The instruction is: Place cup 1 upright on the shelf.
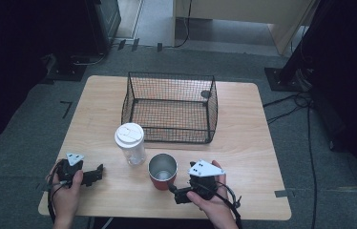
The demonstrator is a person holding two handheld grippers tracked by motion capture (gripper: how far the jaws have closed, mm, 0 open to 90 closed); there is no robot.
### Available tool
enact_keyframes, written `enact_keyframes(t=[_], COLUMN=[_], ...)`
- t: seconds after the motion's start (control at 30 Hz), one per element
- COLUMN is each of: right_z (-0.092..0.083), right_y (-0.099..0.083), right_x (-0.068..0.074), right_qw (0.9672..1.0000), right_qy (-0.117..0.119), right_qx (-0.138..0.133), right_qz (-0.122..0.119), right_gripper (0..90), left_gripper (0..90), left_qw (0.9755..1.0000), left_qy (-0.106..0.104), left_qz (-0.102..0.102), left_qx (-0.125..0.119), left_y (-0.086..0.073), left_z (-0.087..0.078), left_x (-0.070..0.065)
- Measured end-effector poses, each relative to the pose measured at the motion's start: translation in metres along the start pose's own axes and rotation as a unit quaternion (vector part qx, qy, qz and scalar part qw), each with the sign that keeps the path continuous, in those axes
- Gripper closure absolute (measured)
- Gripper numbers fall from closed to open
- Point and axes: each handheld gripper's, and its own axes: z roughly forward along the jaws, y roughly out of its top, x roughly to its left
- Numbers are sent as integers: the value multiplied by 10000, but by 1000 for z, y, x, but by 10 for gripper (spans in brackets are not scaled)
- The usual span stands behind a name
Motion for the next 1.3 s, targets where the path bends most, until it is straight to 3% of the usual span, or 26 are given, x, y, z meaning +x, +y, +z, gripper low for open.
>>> enact_keyframes(t=[0.53,1.3], right_z=[17,39], right_y=[8,20], right_x=[17,33], right_qw=[9999,9994], right_qy=[90,-157], right_qx=[-54,151], right_qz=[-128,-269], right_gripper=[0,0], left_gripper=[1,0], left_qw=[10000,10000], left_qy=[0,0], left_qz=[-1,-1], left_qx=[0,0], left_y=[0,0], left_z=[0,0], left_x=[0,0])
